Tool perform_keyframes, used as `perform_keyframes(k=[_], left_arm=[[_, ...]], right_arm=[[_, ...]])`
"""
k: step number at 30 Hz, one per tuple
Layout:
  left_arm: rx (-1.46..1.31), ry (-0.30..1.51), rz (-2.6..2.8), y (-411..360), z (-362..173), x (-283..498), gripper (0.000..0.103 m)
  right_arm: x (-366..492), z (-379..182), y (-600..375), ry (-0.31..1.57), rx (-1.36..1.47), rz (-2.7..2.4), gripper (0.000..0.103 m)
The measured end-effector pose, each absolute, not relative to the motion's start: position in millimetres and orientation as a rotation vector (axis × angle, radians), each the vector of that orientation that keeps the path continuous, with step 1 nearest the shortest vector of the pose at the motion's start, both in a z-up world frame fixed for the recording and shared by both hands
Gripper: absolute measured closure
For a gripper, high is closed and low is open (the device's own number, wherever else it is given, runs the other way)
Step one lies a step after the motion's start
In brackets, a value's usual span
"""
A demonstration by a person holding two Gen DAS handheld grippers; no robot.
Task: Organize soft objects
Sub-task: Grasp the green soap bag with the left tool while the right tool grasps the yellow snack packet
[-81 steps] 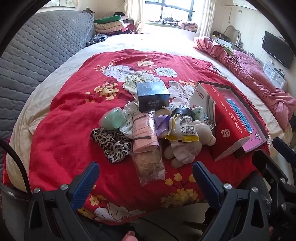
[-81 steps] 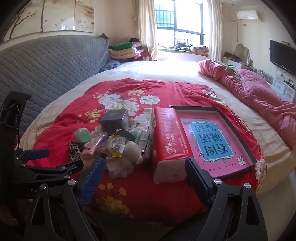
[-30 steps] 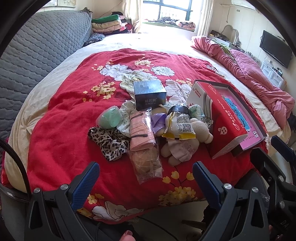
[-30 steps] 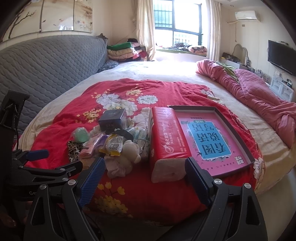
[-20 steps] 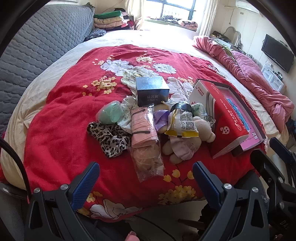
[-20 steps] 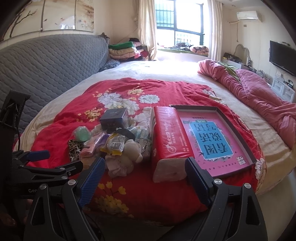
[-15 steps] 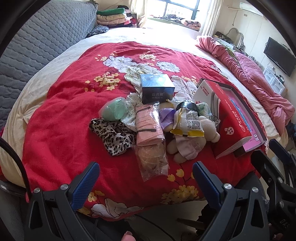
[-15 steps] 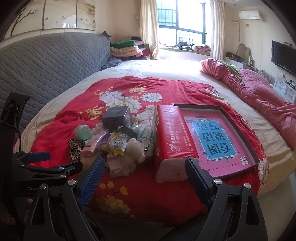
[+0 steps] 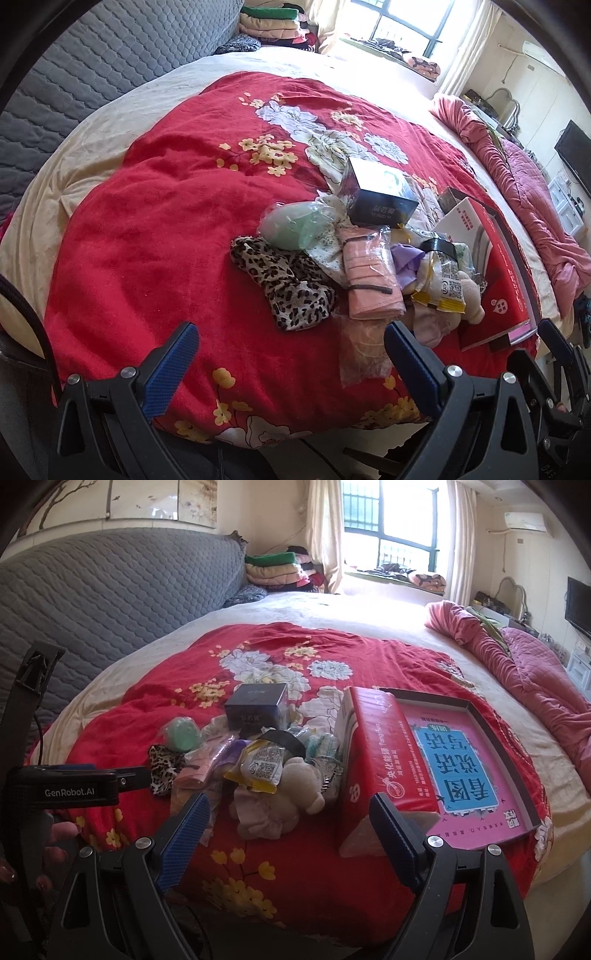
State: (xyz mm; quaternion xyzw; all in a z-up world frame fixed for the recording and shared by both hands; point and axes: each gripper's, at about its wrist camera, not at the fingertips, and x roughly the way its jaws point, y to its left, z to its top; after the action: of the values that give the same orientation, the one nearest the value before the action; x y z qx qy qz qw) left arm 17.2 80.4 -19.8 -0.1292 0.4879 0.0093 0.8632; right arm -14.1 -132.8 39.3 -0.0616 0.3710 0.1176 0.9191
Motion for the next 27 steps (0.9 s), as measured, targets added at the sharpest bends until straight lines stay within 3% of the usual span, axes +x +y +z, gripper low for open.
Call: perform_keyframes(k=[27], left_arm=[[-0.273,1.001,0.021,112.3,-44.8,86.2,0.008]], right_arm=[[76.3,-4.2,-81.0,0.873,-0.388,0.264,0.014]])
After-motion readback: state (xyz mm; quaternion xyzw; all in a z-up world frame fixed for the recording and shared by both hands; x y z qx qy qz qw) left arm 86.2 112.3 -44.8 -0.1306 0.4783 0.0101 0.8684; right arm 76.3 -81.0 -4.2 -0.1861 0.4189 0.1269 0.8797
